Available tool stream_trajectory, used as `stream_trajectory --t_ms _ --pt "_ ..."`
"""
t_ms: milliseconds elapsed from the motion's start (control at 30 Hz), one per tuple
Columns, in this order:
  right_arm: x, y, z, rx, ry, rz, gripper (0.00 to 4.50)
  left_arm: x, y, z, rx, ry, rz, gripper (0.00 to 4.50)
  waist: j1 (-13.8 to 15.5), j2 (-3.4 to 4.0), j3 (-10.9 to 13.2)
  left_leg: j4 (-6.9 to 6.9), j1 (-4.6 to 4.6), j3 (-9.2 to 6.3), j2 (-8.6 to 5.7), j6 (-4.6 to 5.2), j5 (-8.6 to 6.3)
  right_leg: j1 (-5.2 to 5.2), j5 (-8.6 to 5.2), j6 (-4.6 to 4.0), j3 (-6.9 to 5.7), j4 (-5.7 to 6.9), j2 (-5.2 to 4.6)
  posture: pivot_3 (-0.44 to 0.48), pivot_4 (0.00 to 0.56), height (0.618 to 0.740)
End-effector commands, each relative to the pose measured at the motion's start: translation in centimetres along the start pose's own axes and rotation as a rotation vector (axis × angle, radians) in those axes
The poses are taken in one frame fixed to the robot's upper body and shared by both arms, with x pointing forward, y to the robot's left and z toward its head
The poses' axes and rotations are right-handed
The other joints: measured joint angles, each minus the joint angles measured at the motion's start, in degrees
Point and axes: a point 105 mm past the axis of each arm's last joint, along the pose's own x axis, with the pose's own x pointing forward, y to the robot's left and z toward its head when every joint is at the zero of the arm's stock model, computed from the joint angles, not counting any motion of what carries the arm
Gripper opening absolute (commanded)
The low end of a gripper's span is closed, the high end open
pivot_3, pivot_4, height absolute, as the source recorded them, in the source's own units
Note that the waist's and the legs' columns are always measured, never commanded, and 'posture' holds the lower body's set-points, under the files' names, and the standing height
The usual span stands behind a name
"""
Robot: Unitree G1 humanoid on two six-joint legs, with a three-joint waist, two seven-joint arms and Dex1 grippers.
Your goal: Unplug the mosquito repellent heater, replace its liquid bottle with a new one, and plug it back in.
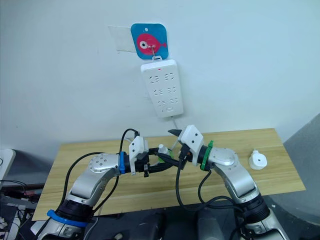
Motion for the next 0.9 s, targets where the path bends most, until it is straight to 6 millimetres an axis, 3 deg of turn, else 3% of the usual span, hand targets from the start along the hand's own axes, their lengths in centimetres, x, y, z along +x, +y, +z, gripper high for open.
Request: stream_trajectory --t_ms 33,333,533,767,900 --pt "-1.7 -1.5 0.6 -0.036 -0.004 -0.056 4.46 0.2 -0.1 1.0 0.042 -0.029 -0.019 2.28 0.01 0.0 0.0 0.0 0.0 0.0 0.0 0.0 0.0 0.0 0.0 0.0 0.0 0.0 0.0 -0.066 0.173 0.74" --pt "-4.8 -0.7 1.0 -0.006 0.016 0.036 4.46 0.2 0.1 0.9 0.041 -0.029 -0.022 2.28 -0.03 -0.01 -0.01 0.0 0.01 0.01 0.02 0.02 -0.01 0.03 0.0 0.0 -0.01 0.0 0.01 -0.084 0.178 0.74" --pt "-3.0 1.5 2.9 0.108 -0.073 0.148 4.46 0.3 0.2 0.9 0.044 -0.03 -0.027 2.28 -0.47 -0.01 -0.01 -0.01 0.01 0.01 0.04 0.02 -0.01 0.02 0.0 0.0 0.0 0.0 0.01 -0.09 0.176 0.74" --pt "-0.3 1.3 3.2 0.127 -0.077 0.123 4.46 0.5 0.3 1.1 0.051 -0.031 -0.032 2.28 -0.32 -0.01 -0.02 0.0 0.0 -0.01 0.02 0.01 -0.01 0.01 0.0 0.0 -0.01 0.0 0.0 -0.077 0.178 0.74" --pt "0.0 1.3 2.5 0.098 -0.041 0.128 3.22 0.5 0.3 1.1 0.054 -0.032 -0.031 2.28 -0.21 -0.01 -0.02 0.01 -0.01 -0.01 -0.01 0.01 -0.01 0.01 0.0 0.0 -0.01 -0.01 -0.01 -0.07 0.179 0.74"
